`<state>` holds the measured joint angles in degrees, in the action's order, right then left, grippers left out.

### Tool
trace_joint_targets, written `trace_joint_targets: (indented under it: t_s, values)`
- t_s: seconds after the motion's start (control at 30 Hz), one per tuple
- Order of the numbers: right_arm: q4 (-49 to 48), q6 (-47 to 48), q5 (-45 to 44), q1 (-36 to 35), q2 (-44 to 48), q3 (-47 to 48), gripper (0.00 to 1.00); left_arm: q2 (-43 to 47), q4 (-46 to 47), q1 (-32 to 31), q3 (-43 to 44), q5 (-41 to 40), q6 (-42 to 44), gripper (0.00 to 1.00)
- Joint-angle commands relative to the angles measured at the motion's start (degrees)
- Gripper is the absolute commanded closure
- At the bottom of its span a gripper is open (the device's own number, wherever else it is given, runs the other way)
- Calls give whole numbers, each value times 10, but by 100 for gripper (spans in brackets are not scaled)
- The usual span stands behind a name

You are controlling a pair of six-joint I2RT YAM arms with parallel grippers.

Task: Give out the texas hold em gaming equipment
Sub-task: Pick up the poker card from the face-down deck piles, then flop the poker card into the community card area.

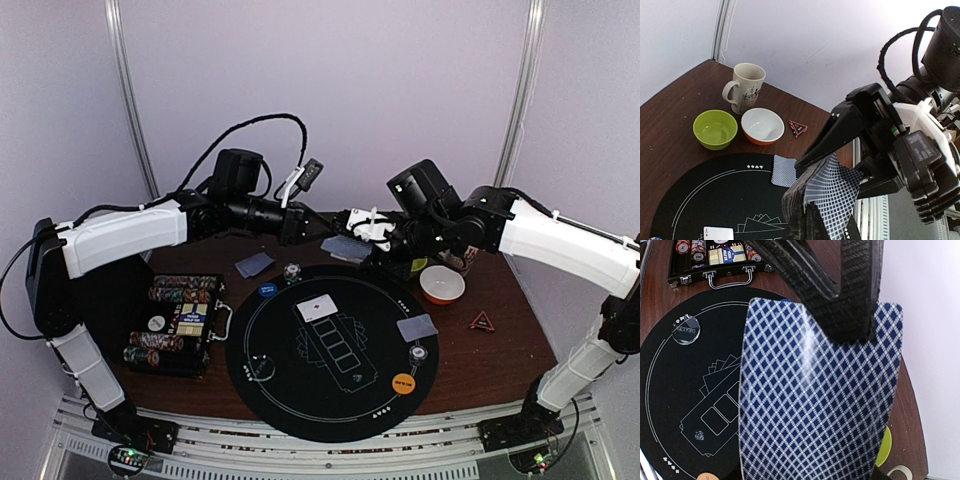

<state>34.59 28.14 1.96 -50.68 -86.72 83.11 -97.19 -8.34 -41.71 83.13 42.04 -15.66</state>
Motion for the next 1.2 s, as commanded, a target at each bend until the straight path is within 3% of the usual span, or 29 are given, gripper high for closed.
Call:
trace_joint_targets:
  t_s: [0.0,0.3,0.47,0.6,0.7,0.8,0.93,1.07,1.17]
  values:
    - [-5,2,-9,-2,7,11,50,19,30,3,-2,19,19,100]
    - [-7,-3,-12,5,20,-14,50,60,81,9,-32,39,20,100]
    - [-6,-5,-10,13,26,-19,50,78,124,42,-57,57,-13,100]
    - [-5,-8,-5,23,33,-22,50,101,118,69,-70,56,9,100]
    - [-3,-8,-5,27,37,-22,50,142,109,95,-97,11,84,100]
    - [-3,-9,-6,30,46,-24,50,199,125,102,-162,-89,224,100]
    - [-5,-8,-7,34,59,-27,50,259,256,100,-325,-154,395,100]
    - [-1,-8,-7,36,63,-22,50,246,315,58,-419,-201,610,100]
    - [4,-9,-11,37,67,-20,50,212,352,14,-452,-225,667,100]
